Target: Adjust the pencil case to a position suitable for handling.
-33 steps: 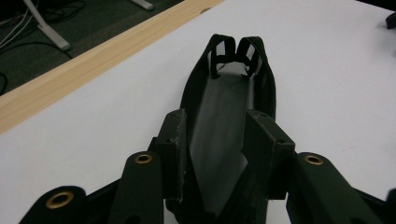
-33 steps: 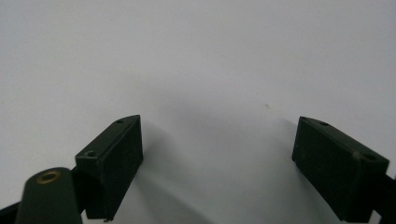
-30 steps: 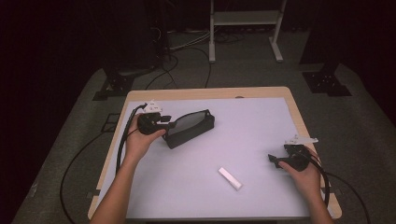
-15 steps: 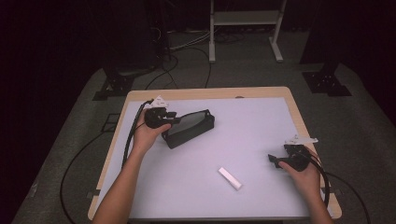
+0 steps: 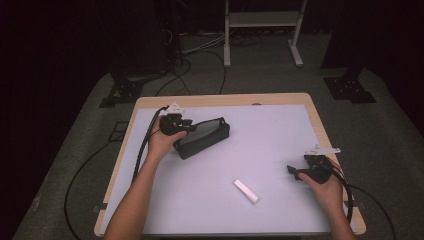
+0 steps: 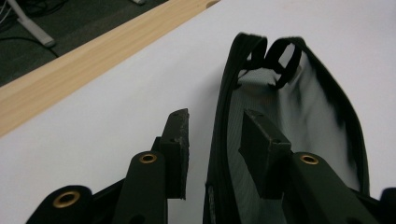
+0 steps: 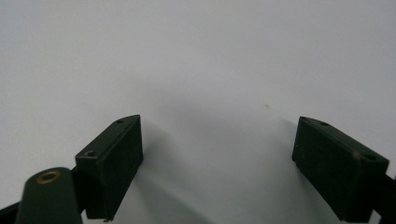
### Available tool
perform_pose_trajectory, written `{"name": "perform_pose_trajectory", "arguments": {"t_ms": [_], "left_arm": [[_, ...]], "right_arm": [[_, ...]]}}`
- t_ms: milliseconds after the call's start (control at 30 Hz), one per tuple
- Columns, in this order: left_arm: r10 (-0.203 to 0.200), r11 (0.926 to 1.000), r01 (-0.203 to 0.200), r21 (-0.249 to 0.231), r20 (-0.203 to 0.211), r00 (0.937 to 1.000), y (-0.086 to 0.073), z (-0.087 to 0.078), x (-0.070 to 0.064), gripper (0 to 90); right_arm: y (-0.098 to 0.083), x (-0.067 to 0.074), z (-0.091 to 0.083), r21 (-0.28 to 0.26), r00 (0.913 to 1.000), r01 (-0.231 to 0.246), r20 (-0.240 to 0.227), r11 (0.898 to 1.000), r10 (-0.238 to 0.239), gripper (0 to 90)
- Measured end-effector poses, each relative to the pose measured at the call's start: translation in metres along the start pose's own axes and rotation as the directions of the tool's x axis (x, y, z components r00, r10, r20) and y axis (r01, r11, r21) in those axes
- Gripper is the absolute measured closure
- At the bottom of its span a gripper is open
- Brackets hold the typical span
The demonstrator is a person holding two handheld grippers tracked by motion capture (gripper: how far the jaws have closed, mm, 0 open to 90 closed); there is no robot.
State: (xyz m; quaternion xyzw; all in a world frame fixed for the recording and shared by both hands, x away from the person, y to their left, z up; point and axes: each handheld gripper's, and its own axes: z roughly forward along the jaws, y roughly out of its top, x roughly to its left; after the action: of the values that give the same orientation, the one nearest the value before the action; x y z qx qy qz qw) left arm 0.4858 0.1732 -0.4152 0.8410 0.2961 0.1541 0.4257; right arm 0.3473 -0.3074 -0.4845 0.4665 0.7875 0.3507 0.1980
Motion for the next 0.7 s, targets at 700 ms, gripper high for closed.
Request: {"name": "perform_pose_trajectory", "arguments": {"t_ms": [700], "left_arm": [[0.034, 0.9961, -0.04, 0.079, 0.087, 0.9956, 0.014, 0.019, 0.001, 88.8]], "right_arm": [[0.0, 0.0, 0.0, 0.001, 1.0, -0.002, -0.002, 1.0, 0.002, 15.2]]}}
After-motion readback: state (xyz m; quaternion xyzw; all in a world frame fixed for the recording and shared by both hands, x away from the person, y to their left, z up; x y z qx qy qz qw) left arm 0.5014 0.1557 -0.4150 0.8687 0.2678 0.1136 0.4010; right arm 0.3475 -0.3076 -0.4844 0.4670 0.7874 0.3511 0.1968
